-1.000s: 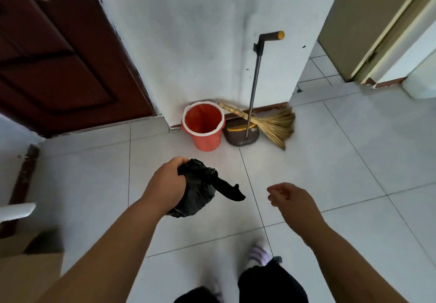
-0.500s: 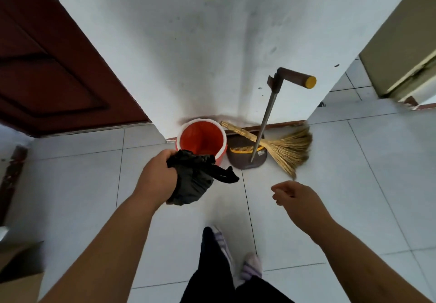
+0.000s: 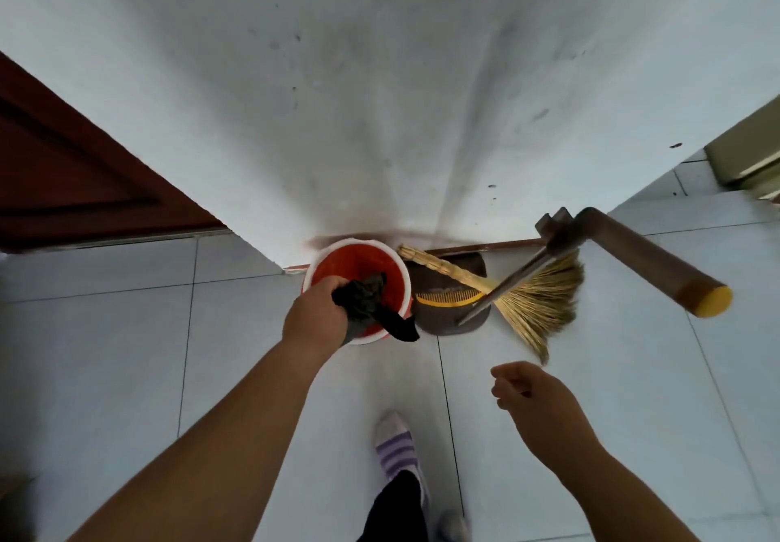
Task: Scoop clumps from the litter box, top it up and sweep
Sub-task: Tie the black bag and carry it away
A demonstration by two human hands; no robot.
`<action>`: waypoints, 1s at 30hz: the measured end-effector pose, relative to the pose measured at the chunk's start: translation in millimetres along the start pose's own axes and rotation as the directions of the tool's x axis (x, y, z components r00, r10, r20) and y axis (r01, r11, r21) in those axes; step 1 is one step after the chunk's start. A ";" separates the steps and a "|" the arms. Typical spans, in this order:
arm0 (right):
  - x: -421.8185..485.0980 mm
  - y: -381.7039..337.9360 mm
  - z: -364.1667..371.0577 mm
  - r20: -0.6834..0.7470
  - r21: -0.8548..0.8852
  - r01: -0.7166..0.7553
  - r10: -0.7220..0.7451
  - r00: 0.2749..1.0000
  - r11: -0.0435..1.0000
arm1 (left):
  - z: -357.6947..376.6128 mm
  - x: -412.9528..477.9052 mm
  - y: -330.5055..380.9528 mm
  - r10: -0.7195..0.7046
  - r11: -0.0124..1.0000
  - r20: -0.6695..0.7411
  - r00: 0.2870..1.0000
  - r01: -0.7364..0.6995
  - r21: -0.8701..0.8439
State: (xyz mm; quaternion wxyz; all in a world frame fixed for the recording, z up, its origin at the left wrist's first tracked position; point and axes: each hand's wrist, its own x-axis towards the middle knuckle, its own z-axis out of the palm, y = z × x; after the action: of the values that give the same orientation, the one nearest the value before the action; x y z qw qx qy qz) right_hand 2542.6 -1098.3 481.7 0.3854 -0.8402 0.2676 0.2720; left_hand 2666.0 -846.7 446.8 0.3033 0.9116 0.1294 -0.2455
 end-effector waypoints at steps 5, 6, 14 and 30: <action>41.5 -6.9 16.6 0.012 -0.007 -0.052 0.052 0.999 0.999 | 18.9 65.3 -11.7 -0.016 0.994 0.058 0.998 0.010 0.108; 52.6 -7.2 21.6 0.019 -0.011 -0.059 0.059 0.998 0.998 | 23.5 82.0 -13.9 -0.015 0.991 0.065 0.998 0.006 0.131; 93.5 1.0 41.9 0.049 -0.027 -0.135 0.136 0.989 0.990 | 59.5 155.2 -24.6 -0.030 0.973 0.179 0.983 -0.012 0.230; 118.2 22.5 52.7 0.050 -0.055 -0.225 0.228 0.972 0.973 | 110.7 156.0 -56.4 -0.101 0.978 0.208 0.973 0.058 0.202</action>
State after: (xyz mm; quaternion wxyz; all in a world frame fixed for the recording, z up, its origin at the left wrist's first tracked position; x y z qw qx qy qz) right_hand 2598.3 -1097.5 362.8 0.3382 -0.8055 0.3441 0.3440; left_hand 2735.5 -857.3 260.1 0.2151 0.8986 0.1076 -0.3670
